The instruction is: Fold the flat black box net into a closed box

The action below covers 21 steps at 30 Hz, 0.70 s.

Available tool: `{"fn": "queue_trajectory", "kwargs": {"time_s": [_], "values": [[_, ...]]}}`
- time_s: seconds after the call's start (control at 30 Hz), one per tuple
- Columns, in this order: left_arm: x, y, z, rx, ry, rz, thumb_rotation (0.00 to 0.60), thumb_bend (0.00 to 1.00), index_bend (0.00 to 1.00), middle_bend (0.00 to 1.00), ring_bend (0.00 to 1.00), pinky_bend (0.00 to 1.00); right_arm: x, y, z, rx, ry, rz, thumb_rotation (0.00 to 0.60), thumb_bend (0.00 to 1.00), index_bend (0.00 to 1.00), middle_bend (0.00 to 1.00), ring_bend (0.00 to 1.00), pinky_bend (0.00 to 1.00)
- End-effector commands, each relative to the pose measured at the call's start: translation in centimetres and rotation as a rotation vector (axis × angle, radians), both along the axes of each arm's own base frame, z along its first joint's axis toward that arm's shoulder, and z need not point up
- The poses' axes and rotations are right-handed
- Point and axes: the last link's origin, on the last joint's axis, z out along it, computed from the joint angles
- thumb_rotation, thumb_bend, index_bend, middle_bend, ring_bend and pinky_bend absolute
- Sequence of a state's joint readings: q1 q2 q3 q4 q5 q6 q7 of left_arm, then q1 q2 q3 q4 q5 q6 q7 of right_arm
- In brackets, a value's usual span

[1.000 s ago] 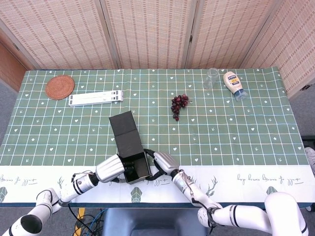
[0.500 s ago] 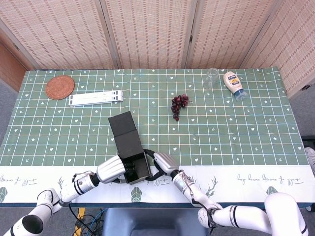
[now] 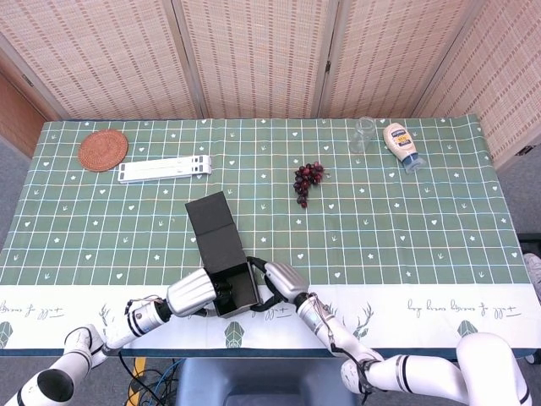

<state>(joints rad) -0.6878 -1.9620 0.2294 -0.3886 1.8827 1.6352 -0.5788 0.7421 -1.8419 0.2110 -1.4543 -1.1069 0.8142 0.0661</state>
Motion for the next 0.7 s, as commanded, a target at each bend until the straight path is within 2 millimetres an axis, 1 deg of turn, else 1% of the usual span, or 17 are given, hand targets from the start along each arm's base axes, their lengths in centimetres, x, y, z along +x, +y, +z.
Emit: {"fn": "queue_trajectory", "kwargs": {"time_s": [0.03,0.07,0.1,0.2,0.27,0.3,0.33,0.43,0.5,0.57,0.6,0.7], "values": [[0.1,0.0,0.1,-0.001,-0.007,0.002,0.600,0.08,0.72,0.68,0.71,0.72,0.0,0.0,0.1,-0.002,-0.003,-0.001,0.600,0.42,0.27,0.43,0.82,1.00],[0.1,0.0,0.1,-0.001,-0.008,0.004,0.600,0.08,0.71,0.68,0.71,0.72,0.0,0.0,0.1,-0.002,-0.004,-0.002,0.600,0.42,0.27,0.43,0.82,1.00],[0.0,0.1,0.2,0.000,-0.009,0.006,0.600,0.08,0.68,0.65,0.71,0.71,0.0,0.0,0.1,-0.003,-0.005,-0.003,0.600,0.42,0.27,0.43,0.82,1.00],[-0.1,0.2,0.3,0.007,-0.011,0.019,0.600,0.08,0.54,0.54,0.66,0.71,-0.1,0.0,0.2,-0.009,-0.012,-0.010,0.600,0.42,0.27,0.42,0.82,1.00],[-0.1,0.2,0.5,0.015,-0.010,0.020,0.600,0.08,0.47,0.44,0.58,0.70,-0.2,-0.1,0.3,-0.014,-0.015,-0.017,0.600,0.42,0.27,0.42,0.82,1.00],[-0.1,0.2,0.6,0.019,-0.010,0.018,0.600,0.08,0.45,0.42,0.55,0.69,-0.2,-0.1,0.4,-0.016,-0.017,-0.021,0.600,0.42,0.27,0.41,0.82,1.00],[0.0,0.2,0.8,0.023,-0.013,0.012,0.600,0.08,0.43,0.38,0.50,0.69,-0.3,-0.2,0.4,-0.018,-0.020,-0.026,0.600,0.42,0.27,0.41,0.82,1.00],[-0.1,0.2,1.1,0.028,-0.012,0.015,0.600,0.08,0.39,0.32,0.40,0.69,-0.5,-0.3,0.5,-0.028,-0.029,-0.041,0.600,0.42,0.27,0.41,0.82,1.00],[-0.1,0.3,1.2,0.037,-0.012,0.017,0.600,0.08,0.37,0.29,0.37,0.68,-0.6,-0.4,0.7,-0.038,-0.039,-0.054,0.600,0.42,0.27,0.41,0.82,1.00],[-0.1,0.2,1.3,0.042,-0.012,0.020,0.600,0.08,0.35,0.27,0.36,0.68,-0.7,-0.5,0.8,-0.045,-0.045,-0.064,0.600,0.42,0.27,0.40,0.82,1.00],[-0.1,0.2,1.4,0.049,-0.010,0.024,0.600,0.08,0.34,0.26,0.35,0.67,-0.8,-0.5,0.8,-0.051,-0.048,-0.070,0.600,0.42,0.27,0.40,0.82,1.00],[-0.4,0.3,1.8,0.067,-0.009,0.042,0.600,0.08,0.29,0.18,0.27,0.60,-1.1,-0.8,1.0,-0.063,-0.055,-0.089,0.600,0.42,0.27,0.39,0.82,1.00]]}}
